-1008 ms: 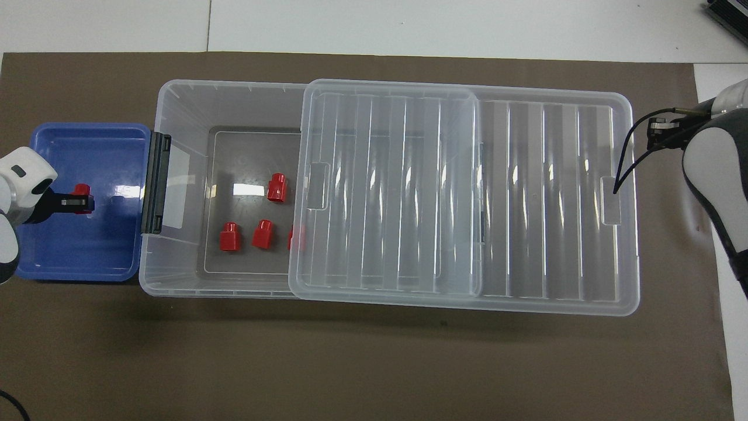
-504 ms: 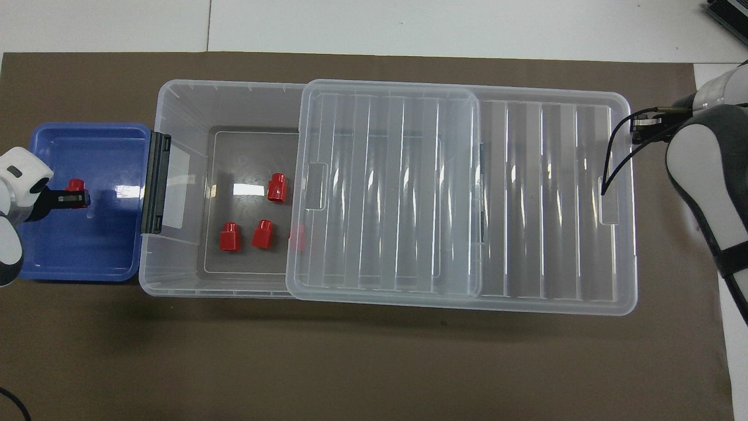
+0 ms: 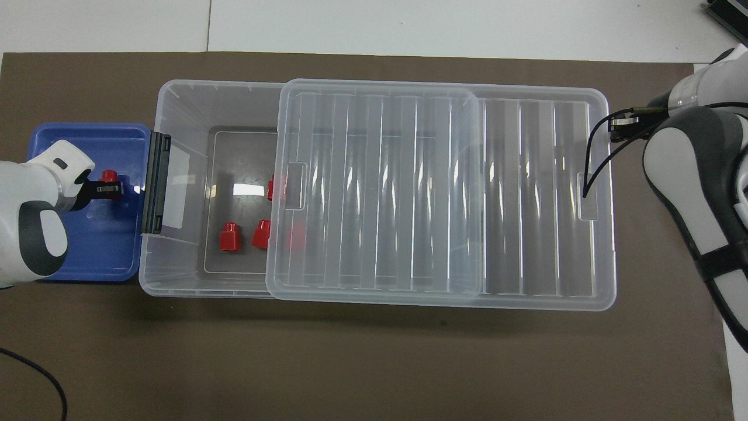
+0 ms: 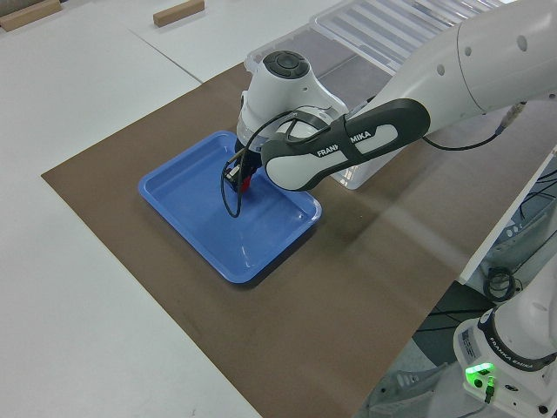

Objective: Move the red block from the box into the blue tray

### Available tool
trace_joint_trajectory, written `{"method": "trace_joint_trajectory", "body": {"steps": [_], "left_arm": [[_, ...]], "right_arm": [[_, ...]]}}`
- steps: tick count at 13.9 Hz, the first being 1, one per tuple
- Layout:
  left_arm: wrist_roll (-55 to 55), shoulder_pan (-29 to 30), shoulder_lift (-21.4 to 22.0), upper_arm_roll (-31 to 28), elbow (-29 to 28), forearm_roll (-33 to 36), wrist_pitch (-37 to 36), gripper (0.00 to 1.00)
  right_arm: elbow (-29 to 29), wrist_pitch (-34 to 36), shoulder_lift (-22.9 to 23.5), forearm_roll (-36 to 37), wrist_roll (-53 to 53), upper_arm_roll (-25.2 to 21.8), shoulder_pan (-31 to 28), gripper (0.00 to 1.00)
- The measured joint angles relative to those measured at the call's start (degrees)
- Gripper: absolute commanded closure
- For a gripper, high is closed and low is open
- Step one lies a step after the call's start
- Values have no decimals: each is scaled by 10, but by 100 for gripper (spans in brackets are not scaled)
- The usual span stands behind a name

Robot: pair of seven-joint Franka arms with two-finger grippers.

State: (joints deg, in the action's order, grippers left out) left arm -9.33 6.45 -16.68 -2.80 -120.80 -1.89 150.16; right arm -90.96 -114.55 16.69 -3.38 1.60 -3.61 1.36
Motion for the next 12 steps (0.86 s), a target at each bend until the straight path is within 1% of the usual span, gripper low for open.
{"method": "trace_joint_trajectory", "body": {"steps": [3,4,5,10,11,12], "left_arm": [[-11,5,0,-1,1,0,1,100],[-13,6,0,-1,1,0,1,66],[-14,6,0,-1,1,0,1,1],[-18,5,0,0,9,0,-10,0],[-19,3,0,2,25,0,-41,0],[-19,-1,2,3,57,0,-96,0]], "right_arm": [[0,0,0,0,0,17,4,100],[0,0,0,0,0,24,6,100],[0,0,0,0,0,32,6,100],[-6,0,0,1,0,71,7,100],[-7,1,0,1,0,79,8,100],[-7,1,0,1,0,85,8,100]]}}
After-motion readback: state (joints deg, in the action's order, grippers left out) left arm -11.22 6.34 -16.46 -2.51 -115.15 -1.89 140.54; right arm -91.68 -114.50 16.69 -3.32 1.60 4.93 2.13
